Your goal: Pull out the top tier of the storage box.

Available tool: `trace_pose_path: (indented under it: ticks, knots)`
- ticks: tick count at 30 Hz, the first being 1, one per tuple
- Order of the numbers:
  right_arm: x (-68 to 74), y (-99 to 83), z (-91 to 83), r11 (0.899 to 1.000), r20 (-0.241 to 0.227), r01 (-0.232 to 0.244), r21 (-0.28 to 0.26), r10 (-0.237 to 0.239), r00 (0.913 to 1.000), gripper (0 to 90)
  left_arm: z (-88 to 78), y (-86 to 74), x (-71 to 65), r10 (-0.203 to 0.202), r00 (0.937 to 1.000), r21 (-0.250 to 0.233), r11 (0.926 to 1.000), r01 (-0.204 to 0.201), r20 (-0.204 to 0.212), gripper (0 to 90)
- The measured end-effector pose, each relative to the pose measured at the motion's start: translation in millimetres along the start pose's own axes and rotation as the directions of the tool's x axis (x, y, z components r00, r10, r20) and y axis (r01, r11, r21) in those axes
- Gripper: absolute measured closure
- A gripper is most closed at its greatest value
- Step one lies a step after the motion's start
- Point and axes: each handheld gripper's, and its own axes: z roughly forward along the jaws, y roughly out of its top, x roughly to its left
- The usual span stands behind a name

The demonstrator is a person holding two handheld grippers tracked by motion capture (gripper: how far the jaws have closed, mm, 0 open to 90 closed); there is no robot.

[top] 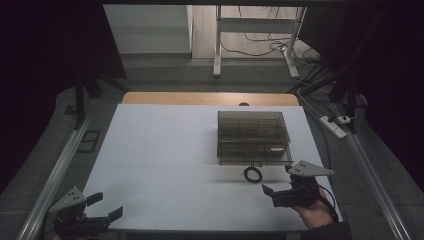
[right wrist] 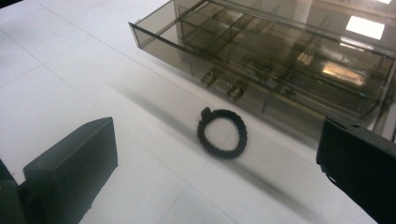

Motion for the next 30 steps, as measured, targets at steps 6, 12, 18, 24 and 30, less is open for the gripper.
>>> trace_pose_path:
  ticks: [6,12,18,24,30]
  knots:
    - [0.4,-9.2,-8.8,1.000,0.013,-0.026,-0.008,0.026,0.9996,0.0,-0.3,0.0,0.9,-0.001,1.0000,-0.001,1.0000,0.001,0.010,6.6]
    - [0.6,-19.7,-17.7,0.999,0.030,-0.053,-0.005,0.053,0.9982,0.0,1.2,0.9,1.3,0.001,0.9998,0.013,0.9999,-0.001,0.020,6.1]
    - [-1.4,-28.7,-23.5,0.997,0.043,-0.077,0.013,0.076,0.9961,0.0,0.5,0.6,2.9,-0.012,0.9995,0.007,0.9999,0.011,0.030,5.6]
    - [-4.6,-38.6,-26.4,0.993,0.047,-0.114,0.027,0.112,0.9926,0.0,1.0,0.9,3.3,-0.011,0.9993,0.011,0.9999,0.010,0.036,5.6]
    - [-5.1,-41.2,-29.5,0.991,0.050,-0.132,0.023,0.131,0.9902,0.0,1.8,1.3,3.6,-0.013,0.9991,0.018,0.9998,0.013,0.040,5.6]
